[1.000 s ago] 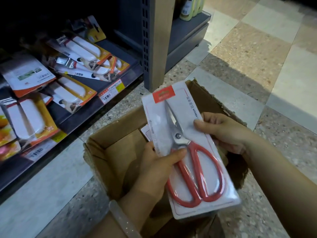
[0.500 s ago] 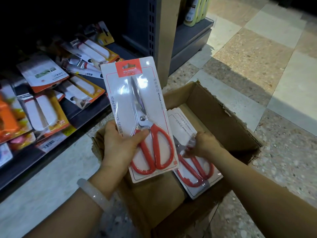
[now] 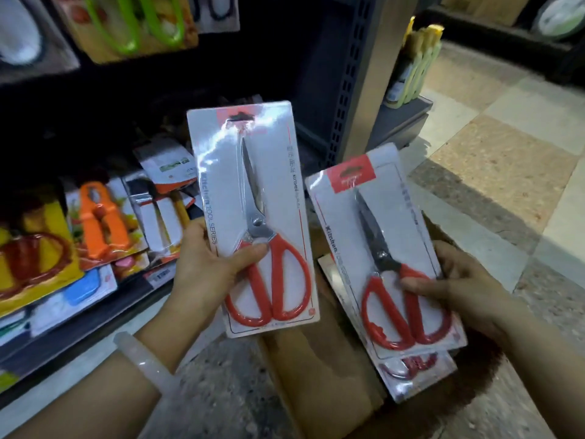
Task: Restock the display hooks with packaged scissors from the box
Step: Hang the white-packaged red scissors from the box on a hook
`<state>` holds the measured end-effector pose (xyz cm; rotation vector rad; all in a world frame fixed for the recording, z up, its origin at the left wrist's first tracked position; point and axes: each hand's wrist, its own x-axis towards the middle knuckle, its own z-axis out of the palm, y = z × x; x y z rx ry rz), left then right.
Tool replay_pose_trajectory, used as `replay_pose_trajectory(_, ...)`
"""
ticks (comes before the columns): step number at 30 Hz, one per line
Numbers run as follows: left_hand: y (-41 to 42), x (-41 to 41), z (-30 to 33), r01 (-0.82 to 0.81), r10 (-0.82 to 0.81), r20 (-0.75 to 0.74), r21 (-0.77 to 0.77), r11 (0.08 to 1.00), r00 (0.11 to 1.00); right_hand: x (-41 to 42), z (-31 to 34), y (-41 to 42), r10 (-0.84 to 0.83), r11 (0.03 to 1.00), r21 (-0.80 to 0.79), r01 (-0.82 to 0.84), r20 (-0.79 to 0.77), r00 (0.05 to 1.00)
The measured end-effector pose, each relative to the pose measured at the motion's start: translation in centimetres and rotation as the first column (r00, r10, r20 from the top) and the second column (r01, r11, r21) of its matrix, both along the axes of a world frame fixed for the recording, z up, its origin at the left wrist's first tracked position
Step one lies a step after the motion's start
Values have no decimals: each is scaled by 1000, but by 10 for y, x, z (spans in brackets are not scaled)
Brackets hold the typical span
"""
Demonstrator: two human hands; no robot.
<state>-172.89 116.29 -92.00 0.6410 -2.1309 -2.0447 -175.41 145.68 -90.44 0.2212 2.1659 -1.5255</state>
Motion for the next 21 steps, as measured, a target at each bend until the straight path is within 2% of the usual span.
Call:
replay_pose_trajectory(5, -49, 8, 33, -104, 106, -112, 23, 994, 988, -28, 28, -87, -1, 991, -131, -31, -237, 971)
replay_pose_trajectory(9, -110, 34, 70, -245, 235, -278, -2, 969, 931, -37, 48, -175, 55, 955, -252, -156, -368, 928)
replay_pose_trajectory(16, -212, 108, 126, -437, 355, -414, -120, 892, 838, -8, 86, -313, 205, 758, -486, -435, -455, 867)
replay_pose_trajectory(21, -277, 162, 144, -519, 409, -424, -185, 834, 808, 25, 95, -391, 292, 653, -513, -557, -508, 810)
